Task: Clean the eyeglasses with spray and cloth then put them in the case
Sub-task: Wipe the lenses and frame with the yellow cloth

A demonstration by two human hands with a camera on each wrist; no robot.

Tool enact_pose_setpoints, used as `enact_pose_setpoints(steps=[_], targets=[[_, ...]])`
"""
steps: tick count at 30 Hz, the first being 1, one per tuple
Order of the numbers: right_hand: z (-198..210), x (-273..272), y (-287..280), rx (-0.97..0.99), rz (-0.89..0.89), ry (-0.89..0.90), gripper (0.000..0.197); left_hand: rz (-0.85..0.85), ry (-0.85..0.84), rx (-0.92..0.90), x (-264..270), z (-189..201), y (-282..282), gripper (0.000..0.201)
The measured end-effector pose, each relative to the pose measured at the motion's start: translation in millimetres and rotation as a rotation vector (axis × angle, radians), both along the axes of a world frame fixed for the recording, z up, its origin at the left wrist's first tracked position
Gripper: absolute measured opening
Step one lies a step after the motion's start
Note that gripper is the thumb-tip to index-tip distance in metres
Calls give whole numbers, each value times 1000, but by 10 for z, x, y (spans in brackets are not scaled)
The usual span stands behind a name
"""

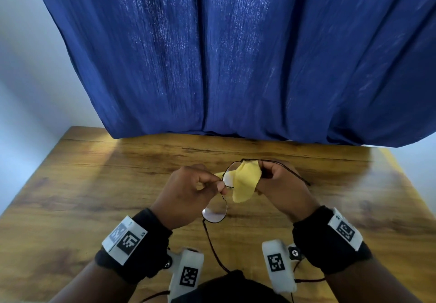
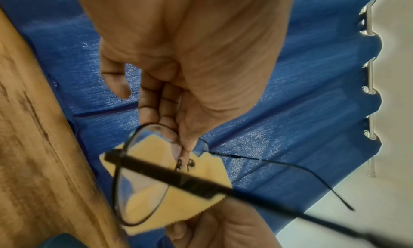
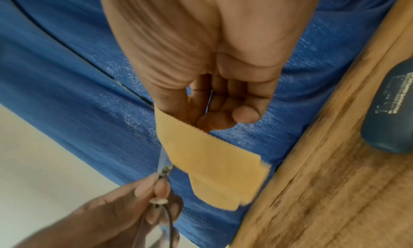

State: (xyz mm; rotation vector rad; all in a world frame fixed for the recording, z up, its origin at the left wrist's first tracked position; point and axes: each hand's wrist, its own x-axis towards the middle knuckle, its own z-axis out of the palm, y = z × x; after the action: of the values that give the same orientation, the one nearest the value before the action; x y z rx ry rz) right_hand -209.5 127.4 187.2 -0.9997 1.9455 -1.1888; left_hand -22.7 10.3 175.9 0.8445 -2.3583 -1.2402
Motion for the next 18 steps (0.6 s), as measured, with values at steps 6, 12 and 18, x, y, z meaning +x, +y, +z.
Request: enact_pose_setpoints(steps=[6,12,18], targets=[[-7,43,1,7,89,115,14,22,19,-2,18,49,-2,18],[-26,104,-45,-32,-30,152,16,-30,11,-11,35,37,8,20],[-3,144,-33,21,65,130,8,-68,-42,-27,45,58,-42,17]])
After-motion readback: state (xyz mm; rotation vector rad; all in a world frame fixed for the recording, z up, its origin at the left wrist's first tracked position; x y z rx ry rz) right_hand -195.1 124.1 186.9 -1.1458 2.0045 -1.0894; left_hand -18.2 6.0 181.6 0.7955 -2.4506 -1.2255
